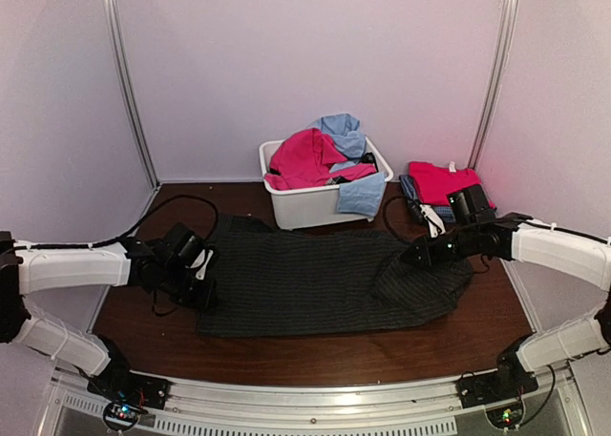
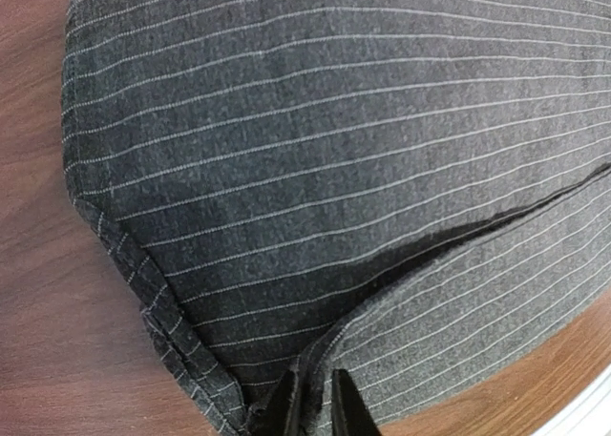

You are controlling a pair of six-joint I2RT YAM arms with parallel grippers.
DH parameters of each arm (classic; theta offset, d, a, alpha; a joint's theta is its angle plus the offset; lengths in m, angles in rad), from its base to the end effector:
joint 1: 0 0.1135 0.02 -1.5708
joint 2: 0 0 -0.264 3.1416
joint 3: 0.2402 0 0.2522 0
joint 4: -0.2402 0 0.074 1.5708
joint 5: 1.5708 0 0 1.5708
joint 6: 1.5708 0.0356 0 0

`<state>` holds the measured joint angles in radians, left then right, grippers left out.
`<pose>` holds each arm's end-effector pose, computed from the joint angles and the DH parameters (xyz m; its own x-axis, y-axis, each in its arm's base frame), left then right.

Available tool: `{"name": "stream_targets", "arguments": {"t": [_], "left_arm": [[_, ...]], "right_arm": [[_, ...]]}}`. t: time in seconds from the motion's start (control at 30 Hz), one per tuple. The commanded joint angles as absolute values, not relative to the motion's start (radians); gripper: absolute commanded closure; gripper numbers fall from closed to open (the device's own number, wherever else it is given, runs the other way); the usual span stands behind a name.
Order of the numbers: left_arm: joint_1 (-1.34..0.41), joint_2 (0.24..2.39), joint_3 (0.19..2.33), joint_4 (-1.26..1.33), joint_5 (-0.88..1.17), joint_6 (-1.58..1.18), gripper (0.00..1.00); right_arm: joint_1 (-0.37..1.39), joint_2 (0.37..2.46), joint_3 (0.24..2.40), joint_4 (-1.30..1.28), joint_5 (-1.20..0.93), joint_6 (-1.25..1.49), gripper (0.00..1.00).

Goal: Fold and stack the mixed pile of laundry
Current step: Fold the flattened shirt at the center of the board, then adjust the 1/3-folded shirt at the center of the board.

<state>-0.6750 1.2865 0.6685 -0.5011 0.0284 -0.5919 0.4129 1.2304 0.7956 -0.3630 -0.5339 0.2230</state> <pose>0.1775 -0.1434 0.1753 -0.9368 0.0355 -0.3480 0.1345 0.9549 -0.2647 0.2239 0.1179 0.2387 -0.7878 -0.1373 -0.6004 -0.5093 0.6934 0.5097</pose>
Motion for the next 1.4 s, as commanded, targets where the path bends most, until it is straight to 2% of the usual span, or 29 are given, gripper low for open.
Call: {"name": "stream_targets", "arguments": {"t": [0.0, 0.17, 0.37, 0.4, 0.43, 0.5, 0.57, 0.6, 0.67, 0.87, 1.07, 1.2, 1.37], "left_arm": [[-0.669, 1.296, 0.700, -0.503, 0.015, -0.572, 0.83], [-0.669, 1.272, 0.716, -0.515, -0.026, -0.567, 0.66], [-0.669, 1.279, 0.744, -0.556, -0.061, -0.555, 0.46], [-0.667, 1.276, 0.749, -0.567, -0.074, -0.555, 0.42], [-0.664, 1.274, 0.753, -0.575, -0.085, -0.558, 0.38], [-0.659, 1.269, 0.762, -0.575, -0.081, -0.555, 0.33], [-0.658, 1.279, 0.783, -0.559, -0.064, -0.547, 0.32], [-0.658, 1.289, 0.793, -0.553, -0.047, -0.542, 0.31], [-0.658, 1.311, 0.810, -0.541, -0.023, -0.532, 0.31], [-0.658, 1.320, 0.838, -0.527, 0.000, -0.512, 0.31], [-0.658, 1.300, 0.826, -0.513, 0.000, -0.512, 0.30], [-0.658, 1.303, 0.818, -0.498, 0.000, -0.510, 0.30], [-0.658, 1.310, 0.836, -0.492, 0.042, -0.494, 0.30]], "right_arm": [[0.456, 1.273, 0.816, -0.475, -0.425, 0.195, 1.00], [0.569, 1.205, 0.690, -0.470, -0.479, 0.360, 1.00], [0.596, 1.020, 0.507, -0.505, -0.565, 0.582, 0.98], [0.596, 0.974, 0.506, -0.538, -0.550, 0.603, 0.82], [0.597, 0.936, 0.521, -0.569, -0.530, 0.627, 0.58], [0.596, 0.872, 0.581, -0.610, -0.460, 0.667, 0.26], [0.587, 0.829, 0.647, -0.628, -0.324, 0.698, 0.04], [0.571, 0.823, 0.679, -0.643, -0.251, 0.703, 0.01], [0.499, 0.841, 0.725, -0.664, -0.151, 0.696, 0.00], [0.158, 0.930, 0.686, -0.554, -0.141, 0.747, 0.01], [-0.017, 1.017, 0.637, -0.475, -0.072, 0.733, 0.07], [-0.117, 1.106, 0.590, -0.302, -0.147, 0.724, 0.12], [-0.155, 1.305, 0.622, -0.118, -0.206, 0.657, 0.17]]}}
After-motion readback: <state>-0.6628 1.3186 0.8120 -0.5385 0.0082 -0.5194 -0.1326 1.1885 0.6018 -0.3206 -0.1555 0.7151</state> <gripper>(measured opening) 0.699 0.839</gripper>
